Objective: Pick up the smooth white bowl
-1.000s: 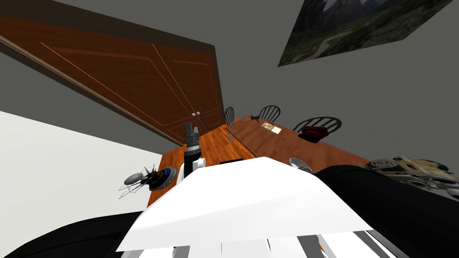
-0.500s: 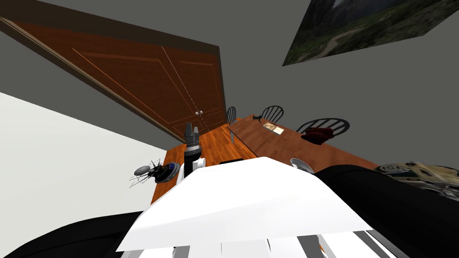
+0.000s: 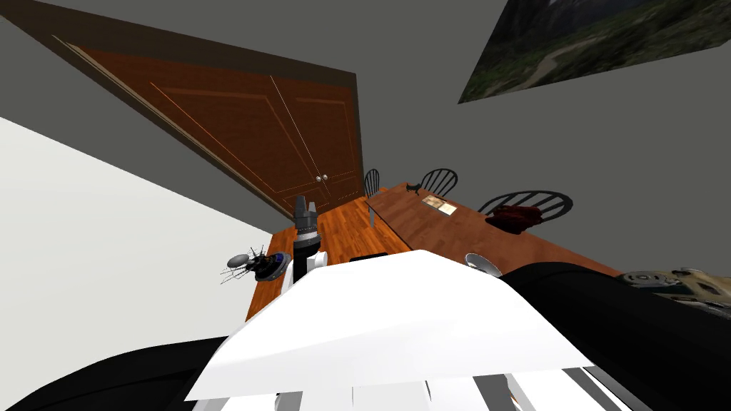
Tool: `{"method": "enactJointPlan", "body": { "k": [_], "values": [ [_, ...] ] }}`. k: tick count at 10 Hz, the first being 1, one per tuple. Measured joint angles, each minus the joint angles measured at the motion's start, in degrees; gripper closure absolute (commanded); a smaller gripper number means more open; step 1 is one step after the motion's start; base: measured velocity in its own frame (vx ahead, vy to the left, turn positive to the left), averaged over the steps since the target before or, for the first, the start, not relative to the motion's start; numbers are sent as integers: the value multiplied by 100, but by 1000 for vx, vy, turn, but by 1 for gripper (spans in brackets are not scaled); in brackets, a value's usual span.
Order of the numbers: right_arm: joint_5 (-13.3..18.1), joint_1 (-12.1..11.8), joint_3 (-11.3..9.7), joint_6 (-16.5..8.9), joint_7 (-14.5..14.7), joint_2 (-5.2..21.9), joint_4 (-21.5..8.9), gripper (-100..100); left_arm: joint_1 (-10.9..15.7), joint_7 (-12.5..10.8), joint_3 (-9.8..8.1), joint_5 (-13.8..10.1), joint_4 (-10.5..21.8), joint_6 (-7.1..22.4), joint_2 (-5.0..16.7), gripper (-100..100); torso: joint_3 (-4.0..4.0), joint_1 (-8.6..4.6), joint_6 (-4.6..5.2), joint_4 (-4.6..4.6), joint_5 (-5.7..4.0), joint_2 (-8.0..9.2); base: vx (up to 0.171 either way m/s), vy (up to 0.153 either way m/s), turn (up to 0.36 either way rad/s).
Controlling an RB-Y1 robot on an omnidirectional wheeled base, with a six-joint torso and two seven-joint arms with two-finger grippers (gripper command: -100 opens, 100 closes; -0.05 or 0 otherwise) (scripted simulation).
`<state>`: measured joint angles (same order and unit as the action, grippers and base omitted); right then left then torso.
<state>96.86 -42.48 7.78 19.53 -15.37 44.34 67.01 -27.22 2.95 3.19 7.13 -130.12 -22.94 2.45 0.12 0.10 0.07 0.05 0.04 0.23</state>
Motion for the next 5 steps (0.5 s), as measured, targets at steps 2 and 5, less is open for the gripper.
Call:
{"method": "enactJointPlan", "body": {
  "k": [2, 5],
  "values": [
    [-328, 97, -136, -42, 162, 104, -174, -100, 2, 0, 1, 0, 0, 0, 0, 0, 8, -1, -20, 6, -7, 12, -99, 15, 252],
    [-889, 209, -426, -115, 397, 183, -421, -100, 0, 0, 0, 0, 0, 0, 0, 0, 0, -10, -8, 2, -29, -2, -14, 9, -20]
  ]
}}
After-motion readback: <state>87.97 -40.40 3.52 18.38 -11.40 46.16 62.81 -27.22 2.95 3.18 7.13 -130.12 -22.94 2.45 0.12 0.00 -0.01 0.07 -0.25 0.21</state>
